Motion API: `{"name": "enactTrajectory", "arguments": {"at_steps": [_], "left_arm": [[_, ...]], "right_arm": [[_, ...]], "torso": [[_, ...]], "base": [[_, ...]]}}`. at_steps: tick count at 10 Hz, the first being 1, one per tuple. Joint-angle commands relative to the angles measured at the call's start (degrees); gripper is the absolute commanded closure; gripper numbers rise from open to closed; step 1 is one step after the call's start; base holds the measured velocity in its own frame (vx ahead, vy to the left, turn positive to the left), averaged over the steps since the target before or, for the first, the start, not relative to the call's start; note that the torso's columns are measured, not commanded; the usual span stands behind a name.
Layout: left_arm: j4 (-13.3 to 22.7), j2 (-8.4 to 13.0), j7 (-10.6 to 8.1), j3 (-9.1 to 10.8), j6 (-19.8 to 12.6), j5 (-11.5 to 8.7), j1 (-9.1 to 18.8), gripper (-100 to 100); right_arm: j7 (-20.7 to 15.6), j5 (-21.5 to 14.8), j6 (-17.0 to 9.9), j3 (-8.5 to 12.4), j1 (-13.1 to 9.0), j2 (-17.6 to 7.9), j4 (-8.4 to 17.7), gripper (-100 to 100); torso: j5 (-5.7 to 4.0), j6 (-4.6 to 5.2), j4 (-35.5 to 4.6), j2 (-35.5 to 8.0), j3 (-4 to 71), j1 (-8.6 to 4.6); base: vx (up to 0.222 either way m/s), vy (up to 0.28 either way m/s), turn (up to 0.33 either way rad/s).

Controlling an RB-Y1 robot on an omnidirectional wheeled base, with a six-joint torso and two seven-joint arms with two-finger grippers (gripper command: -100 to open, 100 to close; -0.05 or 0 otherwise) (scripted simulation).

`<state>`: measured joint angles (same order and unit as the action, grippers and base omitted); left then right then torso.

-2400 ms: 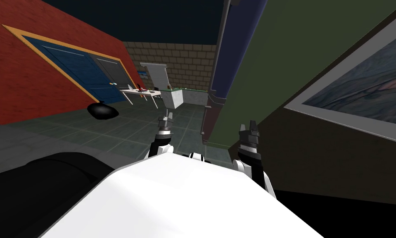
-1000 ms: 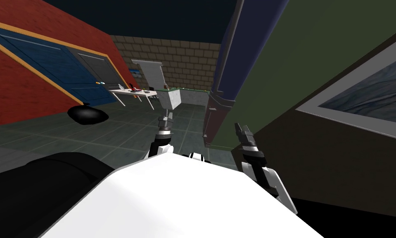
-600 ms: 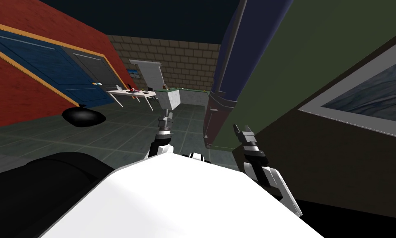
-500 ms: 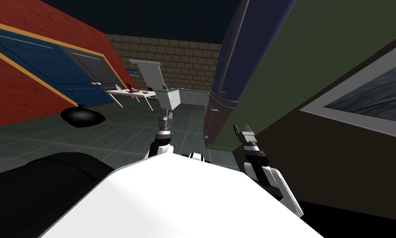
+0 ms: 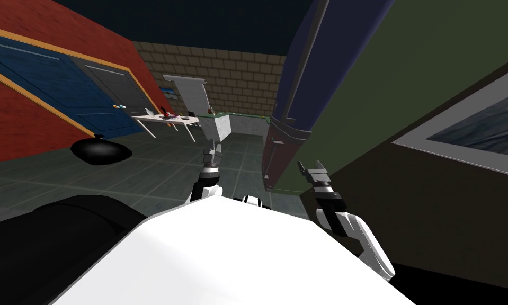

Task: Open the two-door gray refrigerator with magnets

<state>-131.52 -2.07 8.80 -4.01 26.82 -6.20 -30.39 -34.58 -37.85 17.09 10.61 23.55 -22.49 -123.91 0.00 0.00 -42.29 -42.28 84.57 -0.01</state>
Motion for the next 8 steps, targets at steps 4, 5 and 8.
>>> {"name": "enactTrajectory", "arguments": {"at_steps": [4, 5, 8], "left_arm": [[0.00, 0.00, 0.00, 0.00, 0.00, 0.00, 0.00, 0], [0.00, 0.00, 0.00, 0.00, 0.00, 0.00, 0.00, 0], [0.00, 0.00, 0.00, 0.00, 0.00, 0.00, 0.00, 0]], "right_arm": [[-8.27, -8.55, -1.16, 1.26, -1.30, -3.18, 2.63, -100], [-9.78, -10.21, -1.44, 1.55, -1.72, -4.07, 3.49, -100], [-12.78, -12.86, -1.71, 1.81, -2.16, -4.95, 4.38, -100]], "torso": [[-0.01, 0.01, -0.01, -0.04, -0.02, -0.04], [0.00, 0.00, 0.00, 0.01, 0.00, 0.01], [-0.01, 0.00, -0.02, -0.06, -0.04, -0.04]], "base": [[0.051, 0.081, -0.002], [0.082, 0.113, 0.006], [0.045, 0.072, 0.007]]}}
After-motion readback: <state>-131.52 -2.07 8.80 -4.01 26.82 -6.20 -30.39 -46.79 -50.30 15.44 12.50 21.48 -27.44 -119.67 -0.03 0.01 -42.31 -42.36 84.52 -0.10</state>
